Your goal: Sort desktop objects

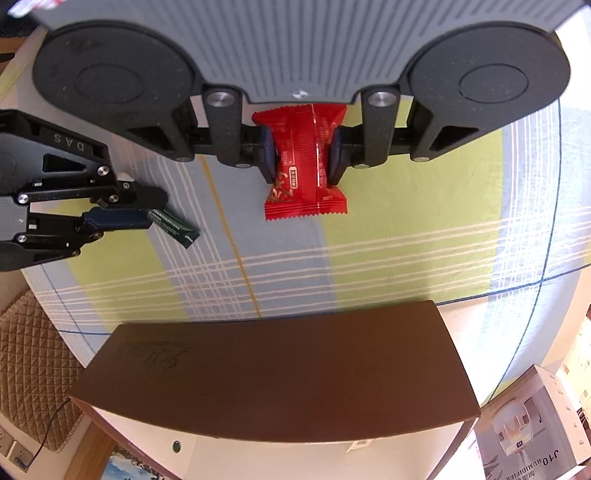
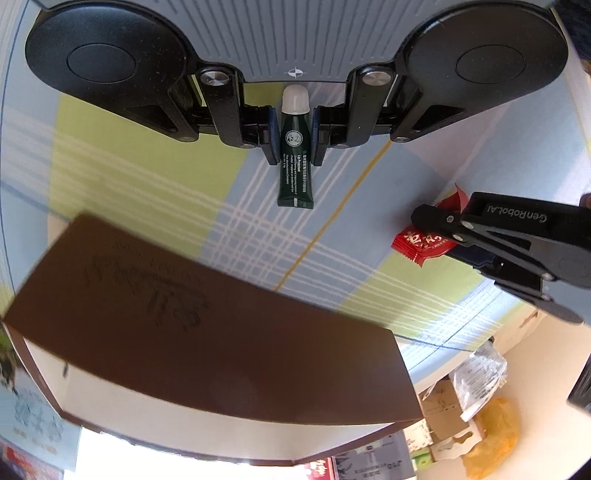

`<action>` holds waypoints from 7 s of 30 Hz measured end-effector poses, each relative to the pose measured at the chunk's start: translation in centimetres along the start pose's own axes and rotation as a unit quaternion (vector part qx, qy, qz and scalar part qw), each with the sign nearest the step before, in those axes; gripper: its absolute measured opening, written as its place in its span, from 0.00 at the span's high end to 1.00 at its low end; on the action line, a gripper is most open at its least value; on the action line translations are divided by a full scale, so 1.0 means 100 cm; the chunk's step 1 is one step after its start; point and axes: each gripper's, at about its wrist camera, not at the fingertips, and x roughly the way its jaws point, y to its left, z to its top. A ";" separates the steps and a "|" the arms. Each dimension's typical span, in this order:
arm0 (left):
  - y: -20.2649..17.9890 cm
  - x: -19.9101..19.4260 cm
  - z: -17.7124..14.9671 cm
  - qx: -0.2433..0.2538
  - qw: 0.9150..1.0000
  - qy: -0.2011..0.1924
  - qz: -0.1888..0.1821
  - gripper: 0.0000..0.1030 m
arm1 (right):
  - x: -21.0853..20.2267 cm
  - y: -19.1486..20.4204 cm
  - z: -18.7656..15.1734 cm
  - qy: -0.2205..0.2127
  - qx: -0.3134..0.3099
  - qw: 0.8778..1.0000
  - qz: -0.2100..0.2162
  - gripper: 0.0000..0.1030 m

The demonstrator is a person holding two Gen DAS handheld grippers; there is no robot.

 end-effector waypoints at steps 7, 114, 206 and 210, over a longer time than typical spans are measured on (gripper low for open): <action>-0.002 -0.023 -0.005 -0.004 1.000 -0.021 -0.015 0.77 | -0.021 -0.011 -0.004 -0.009 0.083 0.995 0.053 0.87; 0.022 -0.037 0.200 -0.026 0.987 -0.154 0.041 0.01 | -0.056 -0.094 0.150 -0.150 0.122 0.979 -0.069 0.02; -0.092 -0.146 -0.031 -0.058 0.984 -0.116 0.118 0.01 | -0.173 -0.005 -0.038 -0.128 0.040 0.989 -0.069 0.02; -0.094 -0.145 -0.032 -0.057 0.985 -0.116 0.117 0.01 | -0.172 -0.006 -0.039 -0.126 0.040 0.989 -0.068 0.02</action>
